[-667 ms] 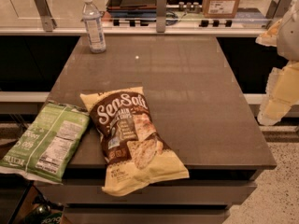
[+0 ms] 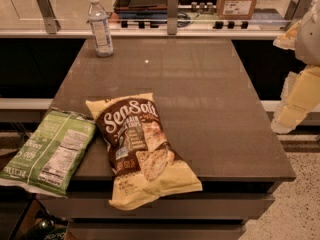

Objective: Move brown chip bag near blue plastic bottle

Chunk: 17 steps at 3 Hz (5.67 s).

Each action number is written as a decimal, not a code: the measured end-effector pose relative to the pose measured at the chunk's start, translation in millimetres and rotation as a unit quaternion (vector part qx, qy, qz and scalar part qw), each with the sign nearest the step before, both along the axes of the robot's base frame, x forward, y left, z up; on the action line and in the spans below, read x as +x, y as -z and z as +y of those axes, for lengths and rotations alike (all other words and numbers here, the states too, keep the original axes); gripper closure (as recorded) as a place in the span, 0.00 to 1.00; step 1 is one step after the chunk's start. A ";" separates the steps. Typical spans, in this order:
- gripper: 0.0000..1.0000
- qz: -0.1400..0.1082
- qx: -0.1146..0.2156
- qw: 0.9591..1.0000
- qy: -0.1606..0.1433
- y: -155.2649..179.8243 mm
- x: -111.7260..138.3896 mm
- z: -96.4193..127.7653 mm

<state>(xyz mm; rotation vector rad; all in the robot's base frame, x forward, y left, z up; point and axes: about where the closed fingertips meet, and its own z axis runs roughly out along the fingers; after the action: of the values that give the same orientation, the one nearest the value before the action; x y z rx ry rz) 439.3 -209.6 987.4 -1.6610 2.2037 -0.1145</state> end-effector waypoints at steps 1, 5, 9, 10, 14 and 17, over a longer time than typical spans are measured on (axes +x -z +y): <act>0.00 0.005 0.033 0.999 0.013 4.9 6.3 16.5; 0.00 0.114 0.126 0.963 0.211 40.7 11.6 106.4; 0.00 0.158 0.150 0.914 0.343 84.8 7.7 216.2; 0.00 0.167 0.106 0.911 0.362 96.0 -2.0 239.0; 0.00 0.186 0.009 0.910 0.370 134.2 -8.3 278.7; 0.00 0.200 0.050 0.904 0.374 146.6 34.5 241.0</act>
Offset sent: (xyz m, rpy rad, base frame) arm 0.0236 0.0650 -0.0214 0.2338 0.0939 -0.1991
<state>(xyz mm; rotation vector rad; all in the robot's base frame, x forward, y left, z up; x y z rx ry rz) 473.7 31.4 840.8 -0.7389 2.9919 0.1541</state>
